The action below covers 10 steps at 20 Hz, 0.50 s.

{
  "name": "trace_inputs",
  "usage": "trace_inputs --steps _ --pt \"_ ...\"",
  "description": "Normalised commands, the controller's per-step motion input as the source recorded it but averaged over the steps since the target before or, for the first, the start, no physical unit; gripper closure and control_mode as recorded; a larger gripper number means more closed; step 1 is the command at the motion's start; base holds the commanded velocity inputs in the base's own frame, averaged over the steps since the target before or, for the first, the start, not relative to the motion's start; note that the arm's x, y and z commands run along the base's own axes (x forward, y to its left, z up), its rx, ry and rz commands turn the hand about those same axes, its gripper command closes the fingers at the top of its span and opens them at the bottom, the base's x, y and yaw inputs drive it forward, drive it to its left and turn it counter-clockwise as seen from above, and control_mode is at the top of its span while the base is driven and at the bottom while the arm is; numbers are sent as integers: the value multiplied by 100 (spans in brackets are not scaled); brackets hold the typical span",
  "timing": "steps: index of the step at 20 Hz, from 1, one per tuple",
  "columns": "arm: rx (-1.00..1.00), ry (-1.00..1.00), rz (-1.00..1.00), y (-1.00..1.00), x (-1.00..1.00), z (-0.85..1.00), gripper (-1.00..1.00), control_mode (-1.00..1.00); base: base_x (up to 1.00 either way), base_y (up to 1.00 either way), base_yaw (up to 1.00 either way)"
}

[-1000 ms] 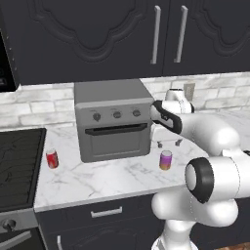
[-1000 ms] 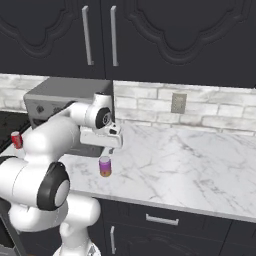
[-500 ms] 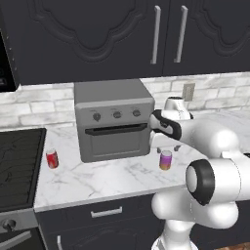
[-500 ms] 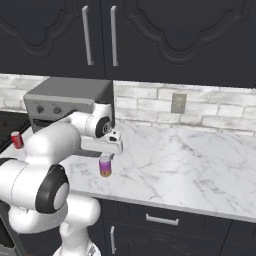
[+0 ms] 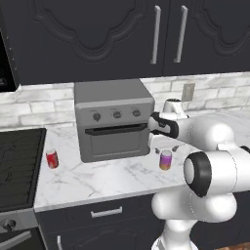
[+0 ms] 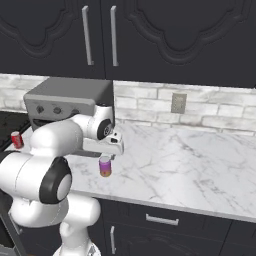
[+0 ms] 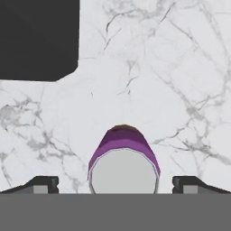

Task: Four empty soda cans are scattered around the kitchen. Gather all the cans and cluster them next to the stove for recycling.

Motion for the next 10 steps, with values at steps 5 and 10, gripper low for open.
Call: trace_inputs --steps 5,10 --pt "0 0 0 -1 -1 -11 -100 -100 0 0 0" --pt "0 0 0 -3 -10 -10 -100 -100 0 0 0"
